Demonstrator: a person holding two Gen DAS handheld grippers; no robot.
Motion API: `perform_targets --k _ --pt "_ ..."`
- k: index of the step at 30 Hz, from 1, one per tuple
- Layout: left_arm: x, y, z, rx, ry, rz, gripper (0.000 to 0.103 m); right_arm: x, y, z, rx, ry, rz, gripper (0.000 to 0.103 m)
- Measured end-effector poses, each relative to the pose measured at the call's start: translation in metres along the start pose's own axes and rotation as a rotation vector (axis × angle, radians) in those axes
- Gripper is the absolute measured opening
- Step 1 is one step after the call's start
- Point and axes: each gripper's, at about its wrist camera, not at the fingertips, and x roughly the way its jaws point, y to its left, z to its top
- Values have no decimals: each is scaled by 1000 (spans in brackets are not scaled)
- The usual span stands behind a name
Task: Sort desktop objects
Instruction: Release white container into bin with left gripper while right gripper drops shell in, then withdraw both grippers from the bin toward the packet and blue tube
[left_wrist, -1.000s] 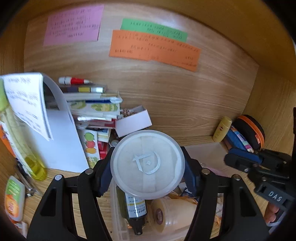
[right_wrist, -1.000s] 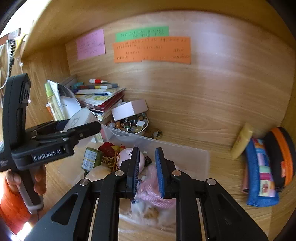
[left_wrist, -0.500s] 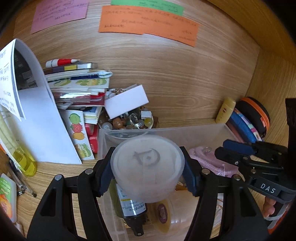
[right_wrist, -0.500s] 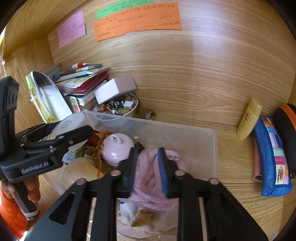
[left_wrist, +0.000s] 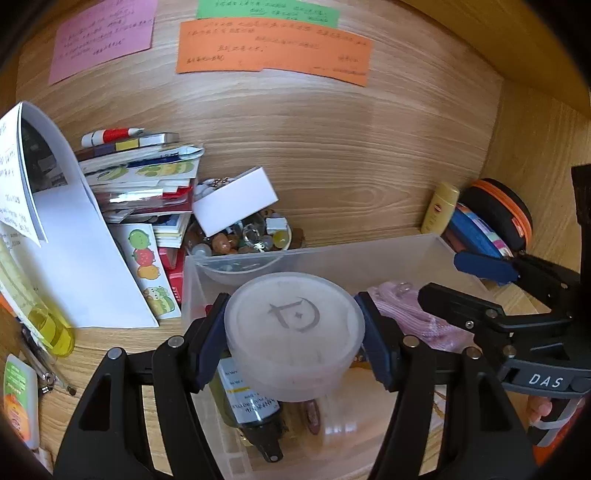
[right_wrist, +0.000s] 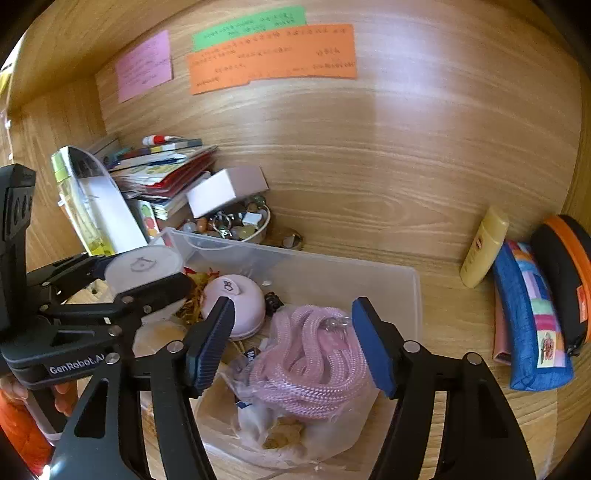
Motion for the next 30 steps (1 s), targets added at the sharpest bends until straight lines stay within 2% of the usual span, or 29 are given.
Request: perform_targets --k 1,3,7,10,13,19,22,30 --pt "-2 -1 0 3 -4 0 67 -1 1 0 -6 -3 -5 66" --pt "-8 -5 0 19 -21 0 67 -5 4 0 -15 -11 -15 78" --pt "-18 -11 1 30 -55 13 77 -18 5 0 -23 -37 -24 78" --pt "-25 -12 1 29 -66 15 81 -29 3 -1 -13 -56 -29 85" --pt "-33 -12 -2 33 -81 35 90 -41 -1 -4 11 -76 -27 85" --pt "-46 -20 -9 55 -108 76 96 -61 -6 -14 45 -94 -29 86" --pt "-54 -22 -13 59 -122 108 97 -70 -6 -21 51 -96 -38 90" --pt "-76 -23 -27 46 -125 118 99 -90 -8 -42 52 -98 -50 91"
